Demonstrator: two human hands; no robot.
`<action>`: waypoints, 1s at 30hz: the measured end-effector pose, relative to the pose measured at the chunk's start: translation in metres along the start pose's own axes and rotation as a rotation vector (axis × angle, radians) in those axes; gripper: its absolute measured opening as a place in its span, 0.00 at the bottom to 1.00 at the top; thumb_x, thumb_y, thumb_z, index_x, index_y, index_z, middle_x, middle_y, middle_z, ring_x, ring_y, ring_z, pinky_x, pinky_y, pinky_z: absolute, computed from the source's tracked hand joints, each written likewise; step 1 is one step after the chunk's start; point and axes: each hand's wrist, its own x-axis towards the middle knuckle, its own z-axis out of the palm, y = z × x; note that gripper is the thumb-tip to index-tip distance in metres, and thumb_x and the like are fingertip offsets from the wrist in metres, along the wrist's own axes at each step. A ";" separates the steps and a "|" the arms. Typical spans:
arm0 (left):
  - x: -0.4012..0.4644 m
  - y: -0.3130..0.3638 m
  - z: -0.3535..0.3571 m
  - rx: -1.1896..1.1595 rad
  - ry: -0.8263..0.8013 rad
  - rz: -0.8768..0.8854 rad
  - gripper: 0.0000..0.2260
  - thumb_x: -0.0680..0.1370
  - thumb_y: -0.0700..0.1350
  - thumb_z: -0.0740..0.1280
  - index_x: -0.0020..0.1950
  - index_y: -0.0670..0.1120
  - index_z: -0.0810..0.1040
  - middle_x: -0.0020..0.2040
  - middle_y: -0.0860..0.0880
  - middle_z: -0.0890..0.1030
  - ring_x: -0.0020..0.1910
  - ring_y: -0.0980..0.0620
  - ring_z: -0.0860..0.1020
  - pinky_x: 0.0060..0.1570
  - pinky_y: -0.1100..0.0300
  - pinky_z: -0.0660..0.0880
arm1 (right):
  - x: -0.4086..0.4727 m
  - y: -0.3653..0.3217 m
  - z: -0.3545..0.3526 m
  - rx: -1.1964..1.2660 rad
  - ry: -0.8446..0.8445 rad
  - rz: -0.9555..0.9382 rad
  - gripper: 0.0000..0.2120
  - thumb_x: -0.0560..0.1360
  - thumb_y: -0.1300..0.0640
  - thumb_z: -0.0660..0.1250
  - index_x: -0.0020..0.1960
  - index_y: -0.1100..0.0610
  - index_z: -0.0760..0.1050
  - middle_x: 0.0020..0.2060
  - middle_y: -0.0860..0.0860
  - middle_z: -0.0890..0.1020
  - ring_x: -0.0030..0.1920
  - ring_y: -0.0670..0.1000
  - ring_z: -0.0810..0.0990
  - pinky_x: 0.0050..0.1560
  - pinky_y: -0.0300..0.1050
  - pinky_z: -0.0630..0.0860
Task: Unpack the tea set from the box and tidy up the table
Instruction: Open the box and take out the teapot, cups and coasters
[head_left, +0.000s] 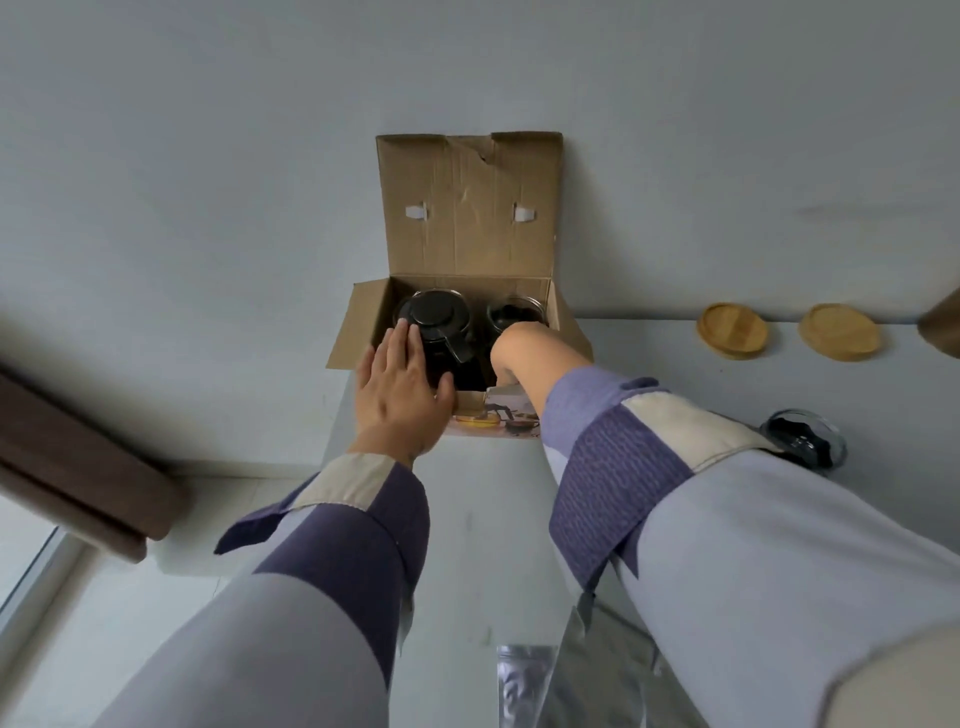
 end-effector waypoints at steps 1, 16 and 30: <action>0.000 -0.001 0.001 0.001 0.001 0.001 0.31 0.80 0.58 0.49 0.78 0.45 0.46 0.79 0.48 0.47 0.77 0.51 0.47 0.75 0.54 0.42 | 0.002 -0.002 0.001 -0.050 0.018 -0.011 0.16 0.78 0.59 0.59 0.65 0.61 0.71 0.48 0.57 0.77 0.33 0.52 0.67 0.36 0.42 0.67; 0.000 0.004 0.000 -0.002 -0.008 -0.009 0.31 0.80 0.56 0.50 0.78 0.44 0.45 0.79 0.47 0.46 0.77 0.50 0.47 0.75 0.54 0.42 | -0.003 -0.006 -0.004 0.100 0.015 0.157 0.20 0.77 0.60 0.62 0.68 0.62 0.68 0.54 0.58 0.75 0.52 0.54 0.74 0.57 0.44 0.73; -0.003 0.006 -0.005 0.011 -0.052 -0.015 0.30 0.80 0.56 0.49 0.78 0.44 0.45 0.79 0.46 0.46 0.77 0.48 0.47 0.76 0.52 0.43 | -0.029 0.033 -0.004 0.506 0.409 -0.006 0.46 0.61 0.39 0.74 0.70 0.58 0.62 0.66 0.54 0.62 0.64 0.59 0.70 0.59 0.56 0.74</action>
